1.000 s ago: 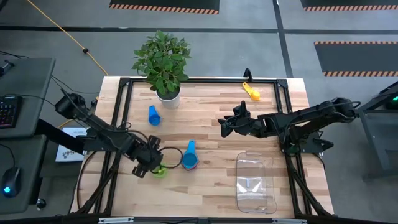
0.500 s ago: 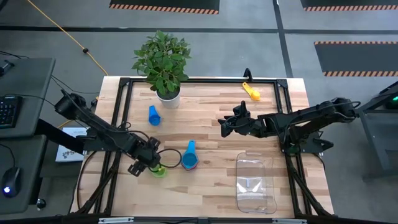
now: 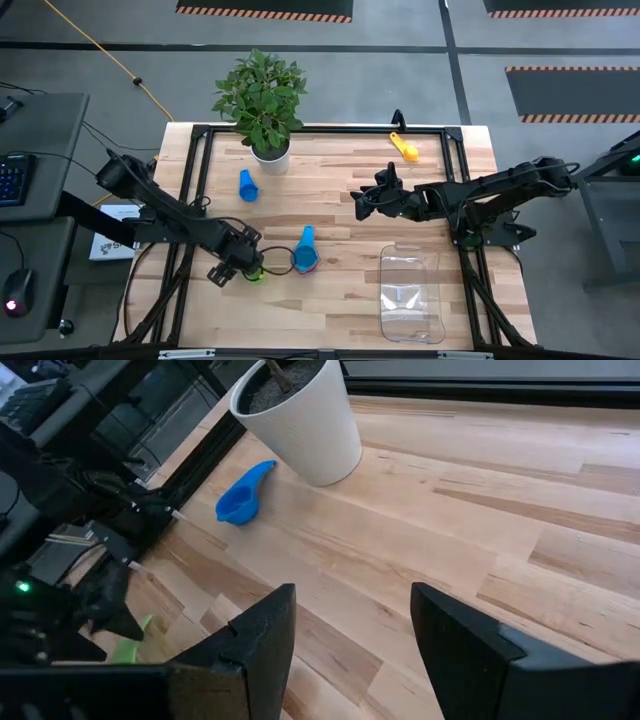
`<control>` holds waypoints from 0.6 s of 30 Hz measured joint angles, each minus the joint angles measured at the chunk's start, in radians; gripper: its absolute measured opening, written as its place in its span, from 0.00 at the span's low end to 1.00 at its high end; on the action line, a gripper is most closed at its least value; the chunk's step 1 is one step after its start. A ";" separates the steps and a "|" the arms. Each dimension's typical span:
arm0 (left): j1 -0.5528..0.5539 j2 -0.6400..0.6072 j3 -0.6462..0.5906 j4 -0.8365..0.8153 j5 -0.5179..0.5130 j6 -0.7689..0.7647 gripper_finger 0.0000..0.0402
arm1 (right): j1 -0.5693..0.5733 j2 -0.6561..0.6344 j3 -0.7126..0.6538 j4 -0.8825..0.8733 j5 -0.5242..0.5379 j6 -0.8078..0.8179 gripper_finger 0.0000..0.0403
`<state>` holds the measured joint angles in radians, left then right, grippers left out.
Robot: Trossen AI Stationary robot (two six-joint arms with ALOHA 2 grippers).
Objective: Nest measuring cups in basket
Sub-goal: Stack the green measuring cup on top of the light blue measuring cup
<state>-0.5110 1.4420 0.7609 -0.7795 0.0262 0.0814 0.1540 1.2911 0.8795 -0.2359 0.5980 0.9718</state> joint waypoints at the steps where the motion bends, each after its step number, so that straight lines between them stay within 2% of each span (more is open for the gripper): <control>1: 0.000 0.015 0.000 0.011 -0.005 0.000 0.69 | 0.000 0.000 0.000 0.000 0.000 0.002 0.47; 7: 0.000 0.075 0.000 0.039 -0.018 -0.019 0.69 | 0.000 0.000 0.000 -0.004 0.000 0.016 0.47; 13: 0.003 0.091 0.000 0.050 -0.016 -0.027 0.69 | 0.000 0.000 0.000 -0.010 0.000 0.016 0.47; 18: 0.008 0.091 0.000 0.052 -0.017 -0.092 0.67 | 0.000 0.000 0.000 -0.014 0.000 0.016 0.47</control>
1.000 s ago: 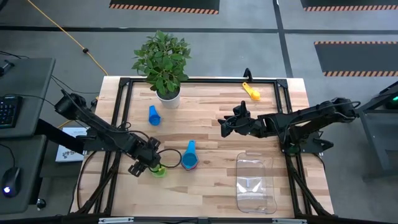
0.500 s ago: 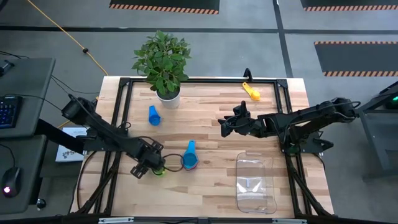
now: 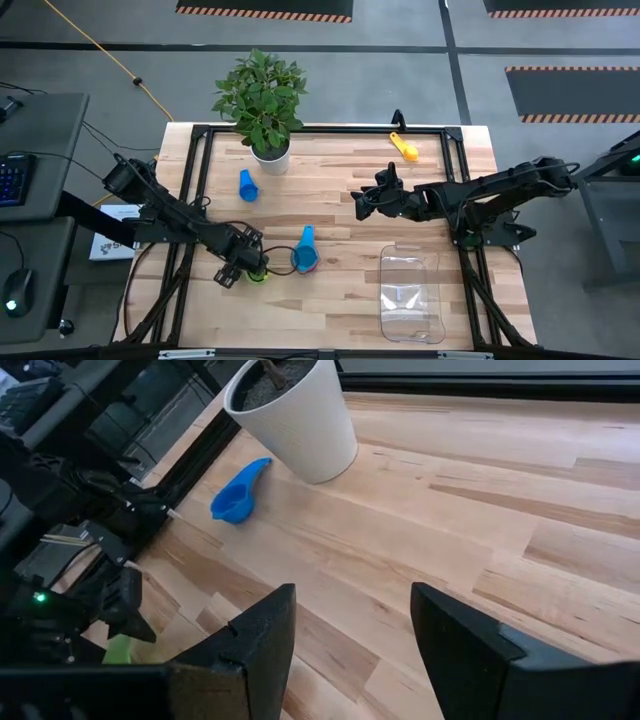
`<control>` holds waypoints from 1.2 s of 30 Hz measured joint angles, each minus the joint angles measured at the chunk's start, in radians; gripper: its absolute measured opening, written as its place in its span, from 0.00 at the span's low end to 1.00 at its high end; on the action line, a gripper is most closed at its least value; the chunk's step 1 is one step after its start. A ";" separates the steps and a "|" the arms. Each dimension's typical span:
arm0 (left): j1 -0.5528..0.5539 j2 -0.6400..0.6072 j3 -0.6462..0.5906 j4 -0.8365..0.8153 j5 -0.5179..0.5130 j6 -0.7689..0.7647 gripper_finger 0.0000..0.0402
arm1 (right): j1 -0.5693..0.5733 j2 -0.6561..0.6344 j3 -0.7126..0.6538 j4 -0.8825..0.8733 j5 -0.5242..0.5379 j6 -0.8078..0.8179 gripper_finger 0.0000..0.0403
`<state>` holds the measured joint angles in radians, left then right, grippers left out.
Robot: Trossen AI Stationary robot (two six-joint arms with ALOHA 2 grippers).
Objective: Nest measuring cups in basket
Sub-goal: Stack the green measuring cup on top of the light blue measuring cup
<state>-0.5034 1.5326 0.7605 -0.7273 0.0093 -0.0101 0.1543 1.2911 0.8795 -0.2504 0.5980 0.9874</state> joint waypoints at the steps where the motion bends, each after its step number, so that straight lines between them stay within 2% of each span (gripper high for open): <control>1: 0.000 0.000 0.000 0.000 0.000 -0.004 0.66 | 0.000 0.000 0.000 0.000 0.000 0.000 0.47; 9: 0.000 0.000 0.000 0.000 -0.021 -0.051 0.49 | 0.000 0.000 0.000 0.000 0.000 0.003 0.47; 15: 0.000 0.000 0.000 -0.001 -0.022 -0.067 0.41 | 0.000 0.000 0.000 0.000 0.000 0.003 0.47; 24: 0.000 -0.047 0.000 -0.016 -0.021 -0.085 0.39 | 0.000 0.000 0.000 0.000 -0.005 0.007 0.47; 30: 0.002 -0.124 0.001 -0.053 -0.021 -0.085 0.39 | 0.000 0.000 0.000 0.001 -0.005 0.007 0.47; 36: 0.049 -0.180 0.091 -0.140 -0.035 -0.067 0.39 | 0.000 0.000 0.000 0.003 -0.001 0.007 0.47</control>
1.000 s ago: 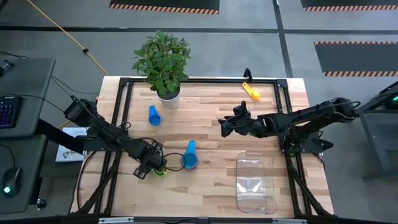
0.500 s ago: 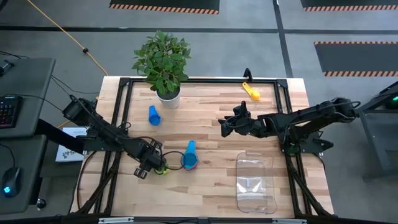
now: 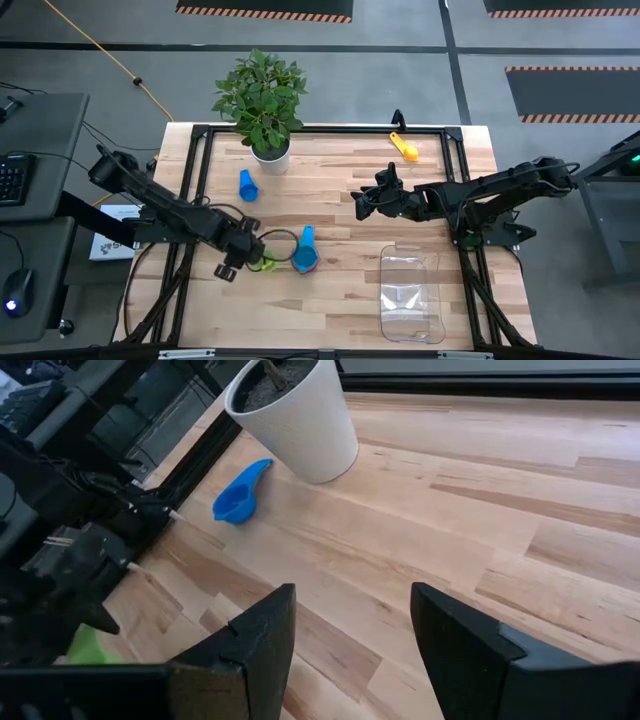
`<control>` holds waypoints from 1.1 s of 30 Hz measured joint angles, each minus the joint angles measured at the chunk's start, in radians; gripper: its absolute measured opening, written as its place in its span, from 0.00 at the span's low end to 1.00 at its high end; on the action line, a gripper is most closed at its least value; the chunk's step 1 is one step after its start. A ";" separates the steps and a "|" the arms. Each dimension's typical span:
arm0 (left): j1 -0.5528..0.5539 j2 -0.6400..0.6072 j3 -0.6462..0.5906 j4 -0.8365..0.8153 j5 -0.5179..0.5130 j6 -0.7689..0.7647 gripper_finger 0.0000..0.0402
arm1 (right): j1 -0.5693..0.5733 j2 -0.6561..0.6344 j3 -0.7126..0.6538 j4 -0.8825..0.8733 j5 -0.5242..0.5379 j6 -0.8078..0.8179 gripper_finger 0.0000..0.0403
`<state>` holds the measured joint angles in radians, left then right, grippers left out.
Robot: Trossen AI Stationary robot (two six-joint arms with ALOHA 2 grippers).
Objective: Nest measuring cups in basket
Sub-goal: Stack the green measuring cup on top of the light blue measuring cup
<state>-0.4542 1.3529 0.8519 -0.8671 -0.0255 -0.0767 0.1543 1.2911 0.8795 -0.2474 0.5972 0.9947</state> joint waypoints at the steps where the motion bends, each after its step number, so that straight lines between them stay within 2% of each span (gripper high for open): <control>1: 0.009 -0.001 0.024 -0.011 -0.013 0.010 0.39 | 0.000 0.000 0.000 0.000 0.000 0.000 0.47; 9: 0.077 0.015 0.219 -0.026 -0.091 0.190 0.39 | 0.000 0.000 0.000 0.003 0.000 0.005 0.47; 15: 0.141 0.047 0.301 -0.016 -0.119 0.275 0.39 | 0.000 0.000 0.000 0.002 0.001 0.019 0.47; 23: 0.185 0.075 0.330 0.045 -0.136 0.330 0.39 | 0.000 0.000 0.000 0.001 0.004 0.026 0.47; 33: 0.188 0.094 0.331 0.122 -0.140 0.333 0.39 | 0.000 0.000 0.000 0.003 0.022 0.037 0.47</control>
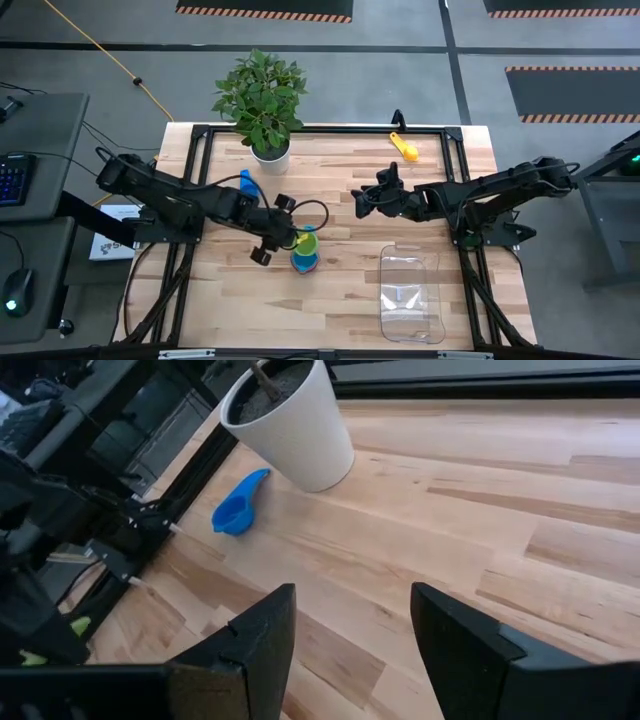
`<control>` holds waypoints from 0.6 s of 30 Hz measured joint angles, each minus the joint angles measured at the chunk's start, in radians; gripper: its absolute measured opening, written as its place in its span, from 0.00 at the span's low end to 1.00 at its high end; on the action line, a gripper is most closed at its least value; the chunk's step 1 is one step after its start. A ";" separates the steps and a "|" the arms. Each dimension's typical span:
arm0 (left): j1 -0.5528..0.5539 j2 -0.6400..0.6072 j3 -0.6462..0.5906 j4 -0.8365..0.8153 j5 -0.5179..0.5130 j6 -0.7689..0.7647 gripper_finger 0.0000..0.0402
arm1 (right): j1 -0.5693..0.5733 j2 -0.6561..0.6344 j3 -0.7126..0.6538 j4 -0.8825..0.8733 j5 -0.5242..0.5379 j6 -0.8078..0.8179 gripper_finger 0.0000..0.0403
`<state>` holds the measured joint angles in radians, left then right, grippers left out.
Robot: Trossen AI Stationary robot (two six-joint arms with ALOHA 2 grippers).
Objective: Nest measuring cups in basket
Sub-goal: Stack the green measuring cup on top of the light blue measuring cup
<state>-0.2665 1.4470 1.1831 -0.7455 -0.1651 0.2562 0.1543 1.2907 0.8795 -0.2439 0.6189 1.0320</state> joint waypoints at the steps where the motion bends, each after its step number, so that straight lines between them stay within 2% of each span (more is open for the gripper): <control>1: 0.000 0.001 0.005 -0.016 -0.001 -0.001 0.39 | 0.000 0.000 0.000 -0.001 0.004 0.007 0.47; 6: 0.000 0.045 0.107 -0.053 -0.003 -0.007 0.39 | 0.000 0.000 0.000 -0.004 0.009 0.011 0.47; 12: 0.006 0.172 0.257 -0.125 -0.012 0.020 0.39 | 0.000 0.000 0.000 -0.006 0.008 0.010 0.47; 18: 0.007 0.244 0.292 -0.173 -0.009 0.042 0.39 | 0.000 0.000 0.000 -0.010 0.007 0.015 0.47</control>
<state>-0.2596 1.6909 1.4747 -0.9187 -0.1745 0.2978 0.1539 1.2907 0.8795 -0.2542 0.6258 1.0469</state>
